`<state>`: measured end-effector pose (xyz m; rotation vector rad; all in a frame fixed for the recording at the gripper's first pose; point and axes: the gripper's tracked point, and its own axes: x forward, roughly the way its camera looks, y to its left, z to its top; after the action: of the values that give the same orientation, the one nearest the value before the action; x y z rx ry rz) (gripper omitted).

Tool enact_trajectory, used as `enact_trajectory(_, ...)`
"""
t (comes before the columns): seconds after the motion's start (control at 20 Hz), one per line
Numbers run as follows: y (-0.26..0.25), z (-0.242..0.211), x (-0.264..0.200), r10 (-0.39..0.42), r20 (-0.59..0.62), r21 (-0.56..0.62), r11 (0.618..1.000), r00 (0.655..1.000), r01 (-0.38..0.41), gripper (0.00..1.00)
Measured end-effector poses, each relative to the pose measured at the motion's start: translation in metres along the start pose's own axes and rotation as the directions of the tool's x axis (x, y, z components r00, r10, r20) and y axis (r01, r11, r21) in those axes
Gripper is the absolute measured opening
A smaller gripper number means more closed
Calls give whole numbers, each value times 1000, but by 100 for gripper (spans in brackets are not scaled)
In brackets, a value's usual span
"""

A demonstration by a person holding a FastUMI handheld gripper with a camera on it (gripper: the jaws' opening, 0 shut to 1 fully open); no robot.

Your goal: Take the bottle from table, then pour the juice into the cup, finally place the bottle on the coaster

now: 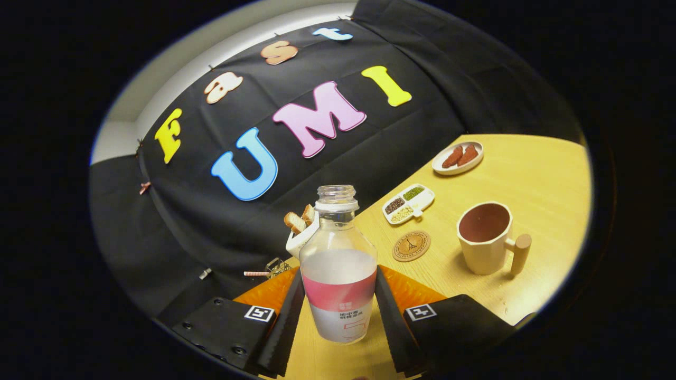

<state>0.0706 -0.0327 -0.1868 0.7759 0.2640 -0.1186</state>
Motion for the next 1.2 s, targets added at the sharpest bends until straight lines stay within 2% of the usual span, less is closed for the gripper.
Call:
enact_trajectory(0.25, -22, 2, 13, -12, -22, 171, 985, 1000, 16, 75)
enact_trajectory(0.4, -30, 8, 17, -16, -14, 292, 956, 1000, 19, 75)
enact_trajectory(0.6, -48, 14, 21, -48, -8, 388, 920, 999, 47, 74)
enact_trajectory(1.0, -83, 26, 20, -99, 17, 575, 815, 995, 71, 74)
enact_trajectory(1.2, -86, 20, 22, -83, -11, 629, 774, 996, 72, 74)
